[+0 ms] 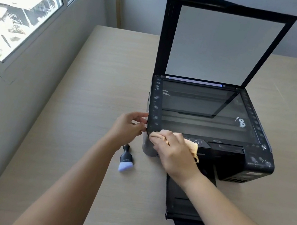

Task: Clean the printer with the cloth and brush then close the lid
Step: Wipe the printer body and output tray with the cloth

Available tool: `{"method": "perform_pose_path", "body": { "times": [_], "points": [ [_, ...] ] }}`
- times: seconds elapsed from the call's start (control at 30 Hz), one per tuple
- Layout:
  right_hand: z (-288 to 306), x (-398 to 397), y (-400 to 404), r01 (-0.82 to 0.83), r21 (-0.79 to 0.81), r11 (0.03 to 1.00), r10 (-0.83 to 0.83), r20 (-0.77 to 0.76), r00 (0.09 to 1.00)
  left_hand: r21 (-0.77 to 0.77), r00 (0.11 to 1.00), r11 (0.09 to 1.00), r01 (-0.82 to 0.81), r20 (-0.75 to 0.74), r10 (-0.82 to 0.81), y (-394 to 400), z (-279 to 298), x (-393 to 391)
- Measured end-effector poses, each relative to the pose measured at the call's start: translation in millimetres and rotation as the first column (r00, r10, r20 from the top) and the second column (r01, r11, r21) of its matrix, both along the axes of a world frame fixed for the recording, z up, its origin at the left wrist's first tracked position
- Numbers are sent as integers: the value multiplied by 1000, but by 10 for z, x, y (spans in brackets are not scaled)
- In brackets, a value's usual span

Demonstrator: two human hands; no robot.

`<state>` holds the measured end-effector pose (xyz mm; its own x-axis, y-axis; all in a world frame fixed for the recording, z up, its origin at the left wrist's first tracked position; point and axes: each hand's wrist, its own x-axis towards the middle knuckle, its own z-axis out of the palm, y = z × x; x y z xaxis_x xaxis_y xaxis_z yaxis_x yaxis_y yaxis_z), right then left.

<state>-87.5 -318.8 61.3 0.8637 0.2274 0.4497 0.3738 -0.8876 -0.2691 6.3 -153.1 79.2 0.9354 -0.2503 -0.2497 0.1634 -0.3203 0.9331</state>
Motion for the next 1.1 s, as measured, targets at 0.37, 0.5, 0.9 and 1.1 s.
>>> {"method": "perform_pose_path", "body": {
  "times": [0.37,0.5,0.9,1.1],
  "points": [
    [161,290,241,86,35,996,-80,-143,986,-28,998,998,61,-28,-62,66,-34,137],
    [210,469,193,100,75,992,-77,-262,962,-48,997,998,46,-58,-48,24,-67,234],
    [395,2161,-77,325,91,941,-226,-544,808,-48,997,996,-69,-25,68,-189,-76,480],
    [442,2430,-16,347,1,938,-291,-542,788,-49,996,995,-85,8,86,-247,-143,469]
  ]
}}
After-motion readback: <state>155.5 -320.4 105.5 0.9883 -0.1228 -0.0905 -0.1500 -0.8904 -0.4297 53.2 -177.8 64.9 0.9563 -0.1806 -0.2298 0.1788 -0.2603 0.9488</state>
